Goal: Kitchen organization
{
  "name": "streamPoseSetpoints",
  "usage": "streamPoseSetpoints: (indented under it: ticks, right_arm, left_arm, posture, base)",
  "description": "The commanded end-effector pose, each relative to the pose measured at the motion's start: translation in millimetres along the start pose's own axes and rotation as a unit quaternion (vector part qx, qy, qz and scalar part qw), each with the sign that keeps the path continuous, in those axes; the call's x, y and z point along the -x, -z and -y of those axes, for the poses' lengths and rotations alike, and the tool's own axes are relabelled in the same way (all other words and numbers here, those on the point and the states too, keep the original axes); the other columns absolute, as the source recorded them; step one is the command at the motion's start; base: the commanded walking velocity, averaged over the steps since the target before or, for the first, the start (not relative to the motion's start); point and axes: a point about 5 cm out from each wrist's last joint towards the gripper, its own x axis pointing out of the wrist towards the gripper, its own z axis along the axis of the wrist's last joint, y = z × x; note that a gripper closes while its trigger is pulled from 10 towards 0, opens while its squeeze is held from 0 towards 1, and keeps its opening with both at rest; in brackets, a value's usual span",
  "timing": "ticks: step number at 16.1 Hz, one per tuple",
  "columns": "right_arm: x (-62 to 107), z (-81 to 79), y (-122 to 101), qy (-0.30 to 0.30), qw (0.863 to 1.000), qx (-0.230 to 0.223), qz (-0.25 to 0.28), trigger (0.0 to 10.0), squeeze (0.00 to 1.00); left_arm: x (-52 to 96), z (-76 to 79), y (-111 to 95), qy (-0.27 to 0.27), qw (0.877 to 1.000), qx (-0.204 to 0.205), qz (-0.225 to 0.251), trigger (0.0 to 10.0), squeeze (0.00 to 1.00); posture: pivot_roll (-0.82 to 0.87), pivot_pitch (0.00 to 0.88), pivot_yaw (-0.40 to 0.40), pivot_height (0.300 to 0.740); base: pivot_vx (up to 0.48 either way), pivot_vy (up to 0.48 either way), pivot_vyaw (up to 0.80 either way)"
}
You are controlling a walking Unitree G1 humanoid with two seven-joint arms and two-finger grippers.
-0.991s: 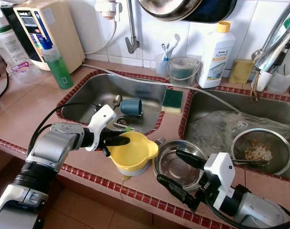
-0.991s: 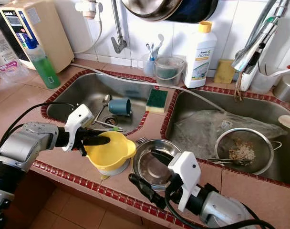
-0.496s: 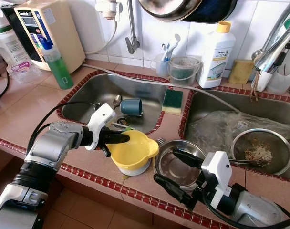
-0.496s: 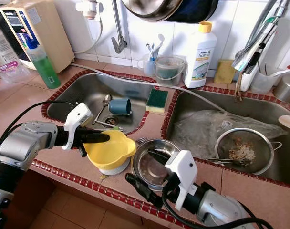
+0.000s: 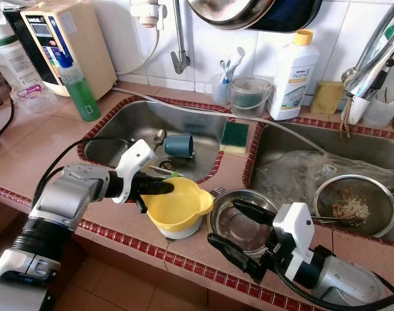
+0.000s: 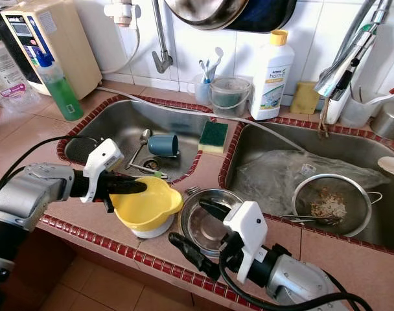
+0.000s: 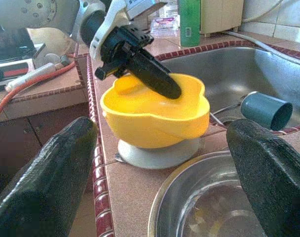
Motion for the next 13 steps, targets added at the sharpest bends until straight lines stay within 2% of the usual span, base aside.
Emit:
streamPoseSetpoints:
  ticks: [1,2,3,4,5,8,9,10,11,12,13]
  right_arm:
    - [-0.7,-1.1,-2.0,-0.006,1.000,0.001,0.002,10.0,0.00]
    - [-0.7,-1.0,-2.1,-0.007,1.000,0.001,0.001,10.0,0.00]
    - [-0.6,-0.7,-2.2,-0.007,1.000,0.001,0.001,10.0,0.00]
    - [-0.3,-0.4,-2.3,-0.007,1.000,0.001,0.001,10.0,0.00]
    - [-0.2,0.1,-2.6,-0.007,1.000,0.002,0.001,10.0,0.00]
    - [-0.2,1.5,-3.3,-0.007,1.000,0.003,0.001,10.0,0.00]
    - [-3.2,5.2,-6.0,0.001,1.000,0.001,0.012,10.0,0.00]
    - [-4.6,6.8,-7.3,0.005,1.000,0.000,0.018,10.0,0.00]
    - [-10.3,11.7,-12.1,0.023,0.999,-0.001,0.038,10.0,0.00]
    - [-11.9,13.1,-13.8,0.029,0.999,-0.001,0.046,10.0,0.00]
    - [-17.1,18.4,-21.0,0.048,0.996,-0.010,0.074,10.0,0.00]
  left_arm:
    - [12.6,-8.9,-14.4,-0.019,1.000,-0.016,0.018,0.0,0.00]
    - [23.9,-17.6,-25.2,-0.036,0.999,-0.023,0.030,4.7,0.00]
    - [32.6,-22.8,-33.7,-0.045,0.998,-0.027,0.043,4.7,0.00]
    - [44.4,-28.4,-44.6,-0.059,0.996,-0.035,0.055,10.0,0.00]
    - [52.6,-32.1,-51.4,-0.068,0.995,-0.044,0.063,10.0,0.00]
    - [64.1,-40.3,-59.4,-0.096,0.991,-0.044,0.082,10.0,0.00]
    - [65.7,-48.7,-61.6,-0.144,0.982,-0.014,0.121,10.0,0.00]
    - [64.6,-51.2,-61.6,-0.161,0.977,0.000,0.138,10.0,0.00]
    - [56.1,-53.9,-58.4,-0.201,0.965,0.017,0.171,10.0,0.00]
    - [53.4,-54.3,-57.5,-0.211,0.961,0.020,0.180,10.0,0.00]
    - [46.2,-52.6,-53.7,-0.251,0.952,-0.018,0.174,10.0,0.00]
  posture:
    - [-0.21,0.032,0.093,0.740]
    - [-0.21,0.032,0.091,0.740]
    - [-0.21,0.033,0.091,0.740]
    - [-0.21,0.033,0.090,0.740]
    - [-0.21,0.034,0.088,0.740]
    - [-0.21,0.036,0.086,0.740]
    - [-0.20,0.037,0.084,0.740]
    - [-0.20,0.037,0.083,0.740]
    - [-0.20,0.037,0.075,0.740]
    - [-0.20,0.037,0.075,0.740]
    - [-0.20,0.035,0.070,0.740]
  base:
    - [0.000,0.000,0.00]
    - [0.000,0.000,0.00]
    - [0.000,0.000,0.00]
    - [0.000,0.000,0.00]
    - [0.000,0.000,0.00]
    - [0.000,0.000,0.00]
    - [0.000,0.000,0.00]
    - [0.000,0.000,0.00]
    - [0.000,0.000,0.00]
    - [0.000,0.000,0.00]
    - [0.000,0.000,0.00]
